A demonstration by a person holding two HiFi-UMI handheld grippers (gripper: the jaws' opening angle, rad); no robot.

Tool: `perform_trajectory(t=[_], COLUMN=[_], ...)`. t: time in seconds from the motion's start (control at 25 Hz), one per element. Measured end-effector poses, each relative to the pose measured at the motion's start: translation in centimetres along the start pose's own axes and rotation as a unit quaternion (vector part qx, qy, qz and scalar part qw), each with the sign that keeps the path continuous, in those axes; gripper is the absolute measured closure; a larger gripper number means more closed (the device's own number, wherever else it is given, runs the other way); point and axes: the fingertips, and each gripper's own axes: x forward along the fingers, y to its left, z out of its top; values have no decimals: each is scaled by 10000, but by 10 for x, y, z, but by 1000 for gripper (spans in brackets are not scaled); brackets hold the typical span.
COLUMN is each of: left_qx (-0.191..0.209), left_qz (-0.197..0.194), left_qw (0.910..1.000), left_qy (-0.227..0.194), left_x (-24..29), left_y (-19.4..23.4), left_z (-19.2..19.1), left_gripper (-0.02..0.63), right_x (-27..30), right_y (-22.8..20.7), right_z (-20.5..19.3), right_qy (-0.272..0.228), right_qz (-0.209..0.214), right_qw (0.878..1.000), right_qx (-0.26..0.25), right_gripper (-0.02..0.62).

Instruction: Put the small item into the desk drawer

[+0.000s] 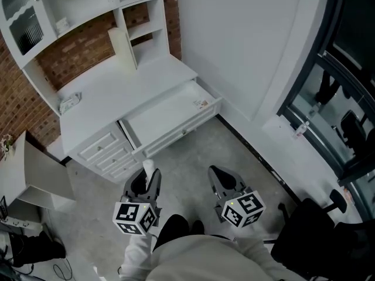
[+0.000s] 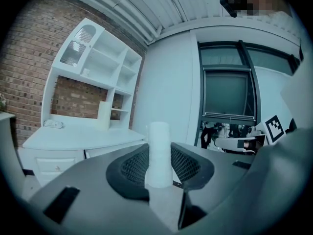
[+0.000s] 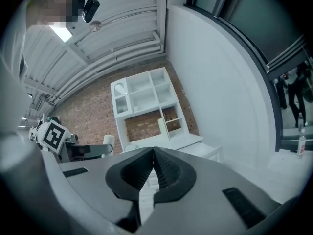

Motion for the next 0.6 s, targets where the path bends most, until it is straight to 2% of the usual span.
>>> perform_trajectory(t=[0.24,0.6], left_qx=[36,105], left_qz=[32,-152], left_qw=[10000,9998], left_qy=[14,101], left_x=[20,78], left_y=[8,35], left_z=[5,11], left_gripper=[463,463], right_x=[11,61], right_y=[-10,-41], right_z=[-1,6], right_qy=[27,18], right_qz=[44,-158], right_qw=[10000,9998], right_qx=[63,119], right_gripper=[568,568])
